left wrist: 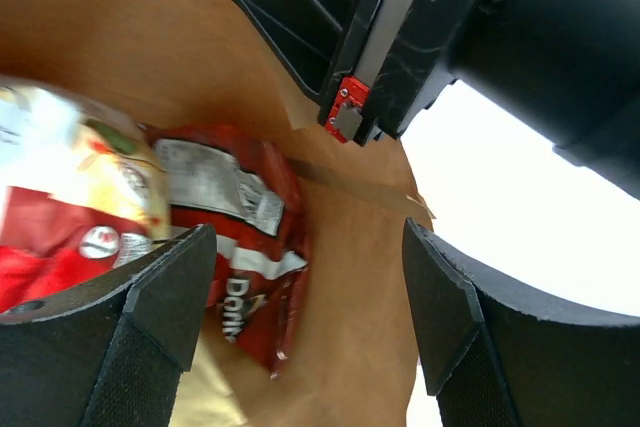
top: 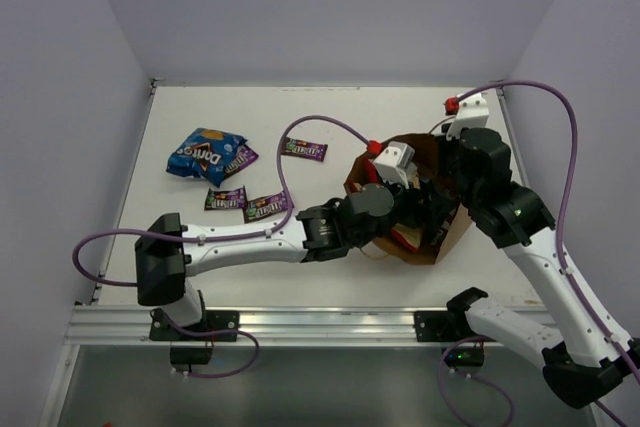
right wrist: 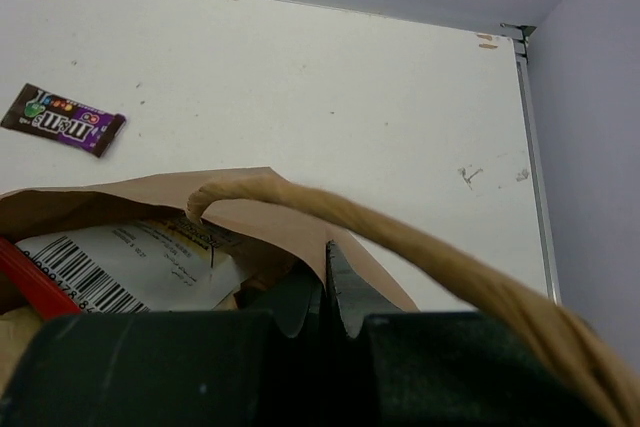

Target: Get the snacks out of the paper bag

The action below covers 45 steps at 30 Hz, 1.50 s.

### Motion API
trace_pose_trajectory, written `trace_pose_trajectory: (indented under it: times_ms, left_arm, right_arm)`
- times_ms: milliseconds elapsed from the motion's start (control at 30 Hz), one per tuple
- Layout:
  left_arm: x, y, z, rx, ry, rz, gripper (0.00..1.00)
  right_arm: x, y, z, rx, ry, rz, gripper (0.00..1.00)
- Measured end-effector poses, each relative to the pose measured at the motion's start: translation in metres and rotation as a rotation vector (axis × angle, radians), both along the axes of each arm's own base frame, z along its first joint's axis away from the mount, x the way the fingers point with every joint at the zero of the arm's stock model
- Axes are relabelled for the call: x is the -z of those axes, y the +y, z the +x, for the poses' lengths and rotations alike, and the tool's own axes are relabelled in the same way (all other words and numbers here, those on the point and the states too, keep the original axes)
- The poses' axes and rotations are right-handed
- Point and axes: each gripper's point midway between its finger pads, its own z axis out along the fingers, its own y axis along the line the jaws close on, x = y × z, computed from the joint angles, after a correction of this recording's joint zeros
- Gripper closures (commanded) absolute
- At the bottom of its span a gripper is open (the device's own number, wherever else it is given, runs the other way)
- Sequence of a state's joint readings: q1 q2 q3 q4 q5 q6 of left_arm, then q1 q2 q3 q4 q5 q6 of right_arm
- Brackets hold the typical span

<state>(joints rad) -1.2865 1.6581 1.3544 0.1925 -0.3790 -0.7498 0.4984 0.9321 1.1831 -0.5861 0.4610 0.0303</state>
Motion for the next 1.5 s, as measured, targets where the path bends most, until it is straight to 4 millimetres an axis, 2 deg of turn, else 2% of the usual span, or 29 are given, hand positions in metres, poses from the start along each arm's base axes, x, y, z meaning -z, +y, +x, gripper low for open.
trace_pose_trajectory:
  times_ms: [67,267,400,500,633,667,700,733,833,867,900,1067,1233,1400,1500]
  left_arm:
    - [0.005,-0.009,-0.001,0.006,0.017,-0.009,0.21]
    - [0.040,-0.035,0.001,0.027,0.058,0.036,0.19]
    - [0.052,-0.049,0.003,0.035,0.064,0.054,0.19]
    - [0.054,-0.055,0.005,0.031,0.070,0.047,0.23]
    - [0.053,-0.065,0.013,0.004,0.071,0.035,0.41]
    - [0.053,-0.068,0.015,-0.003,0.070,0.032,0.53]
    - [0.053,-0.069,0.016,-0.010,0.069,0.029,0.58]
    - [0.053,-0.070,0.017,-0.018,0.069,0.029,0.69]
    - [0.054,-0.070,0.020,-0.031,0.066,0.030,0.86]
    - [0.054,-0.070,0.020,-0.033,0.063,0.032,0.98]
    - [0.054,-0.070,0.020,-0.035,0.062,0.033,1.00]
    - [0.055,-0.067,0.021,-0.044,0.041,0.053,1.00]
    - [0.058,-0.036,0.017,-0.052,0.006,0.126,1.00]
    - [0.033,-0.004,0.017,-0.087,-0.039,0.141,1.00]
    - [0.019,0.005,0.017,-0.099,-0.056,0.132,1.00]
  right_arm:
    - [0.001,0.000,-0.001,0.002,0.004,0.007,1.00]
    - [0.002,0.001,-0.002,0.001,0.011,0.016,1.00]
    - [0.004,0.001,-0.004,0.000,0.020,0.017,1.00]
    - [0.004,-0.003,-0.003,0.017,0.020,0.019,1.00]
    - [0.004,-0.008,-0.003,0.044,0.016,0.022,1.00]
    - [0.003,-0.010,-0.003,0.053,0.015,0.022,1.00]
    - [0.003,-0.012,-0.003,0.063,0.014,0.020,1.00]
    - [0.003,-0.014,-0.003,0.070,0.014,0.018,1.00]
    - [0.004,-0.016,-0.004,0.079,0.015,0.013,1.00]
    - [0.003,-0.016,-0.004,0.079,0.015,0.013,1.00]
    - [0.003,-0.016,-0.004,0.079,0.013,0.014,1.00]
    - [0.004,-0.016,-0.005,0.079,0.011,0.013,1.00]
    - [0.006,-0.011,-0.006,0.056,0.006,0.012,1.00]
    - [0.006,-0.011,-0.005,0.063,-0.001,0.010,1.00]
    - [0.006,-0.012,-0.004,0.068,-0.002,0.007,1.00]
